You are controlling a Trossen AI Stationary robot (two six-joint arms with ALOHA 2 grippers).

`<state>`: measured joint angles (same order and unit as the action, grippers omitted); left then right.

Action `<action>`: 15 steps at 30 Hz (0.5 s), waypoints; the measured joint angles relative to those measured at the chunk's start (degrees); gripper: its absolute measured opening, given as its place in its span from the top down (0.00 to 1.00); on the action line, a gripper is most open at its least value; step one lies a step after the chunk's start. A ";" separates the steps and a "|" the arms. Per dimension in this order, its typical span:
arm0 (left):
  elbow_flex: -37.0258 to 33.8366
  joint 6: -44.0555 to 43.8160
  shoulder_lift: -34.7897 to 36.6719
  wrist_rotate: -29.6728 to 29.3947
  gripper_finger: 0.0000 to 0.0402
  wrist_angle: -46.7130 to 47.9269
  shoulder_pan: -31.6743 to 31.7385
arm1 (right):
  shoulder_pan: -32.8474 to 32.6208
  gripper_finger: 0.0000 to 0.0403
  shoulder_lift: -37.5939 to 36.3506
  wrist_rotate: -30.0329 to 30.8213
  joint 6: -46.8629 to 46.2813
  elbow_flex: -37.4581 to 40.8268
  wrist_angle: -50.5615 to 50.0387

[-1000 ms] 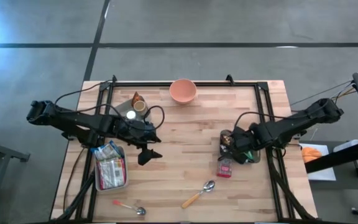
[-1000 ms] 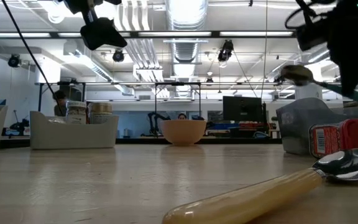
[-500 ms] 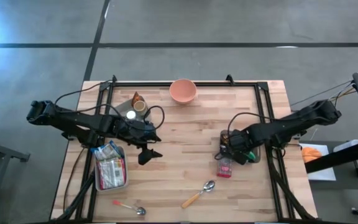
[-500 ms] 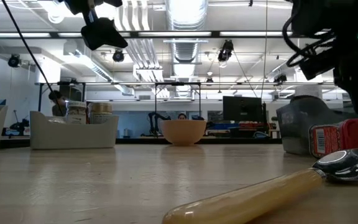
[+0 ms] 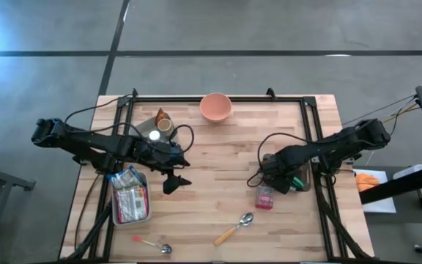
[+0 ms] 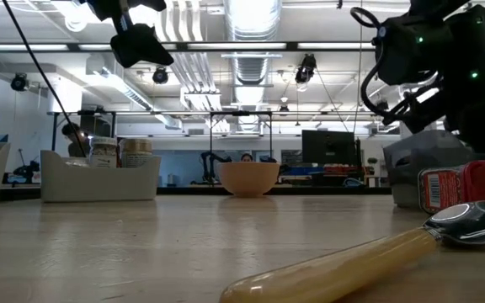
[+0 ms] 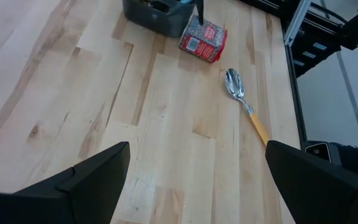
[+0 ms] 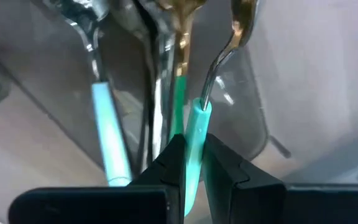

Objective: Pick & Place Food Item
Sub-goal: Put the light blue spoon into the black bin

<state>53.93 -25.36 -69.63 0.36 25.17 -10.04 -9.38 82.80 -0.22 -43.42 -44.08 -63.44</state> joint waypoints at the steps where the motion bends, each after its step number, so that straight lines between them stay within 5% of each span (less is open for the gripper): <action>1: 0.00 0.00 0.00 0.00 0.06 0.00 0.00 | 0.08 0.93 0.27 -0.92 0.31 0.01 0.07; 15: 0.00 -0.11 0.00 0.02 0.06 0.00 0.02 | 1.15 0.93 0.62 -4.75 3.39 0.12 1.56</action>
<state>53.93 -25.48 -69.63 0.38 25.17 -10.02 -8.23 83.42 -4.97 -40.03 -43.97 -61.88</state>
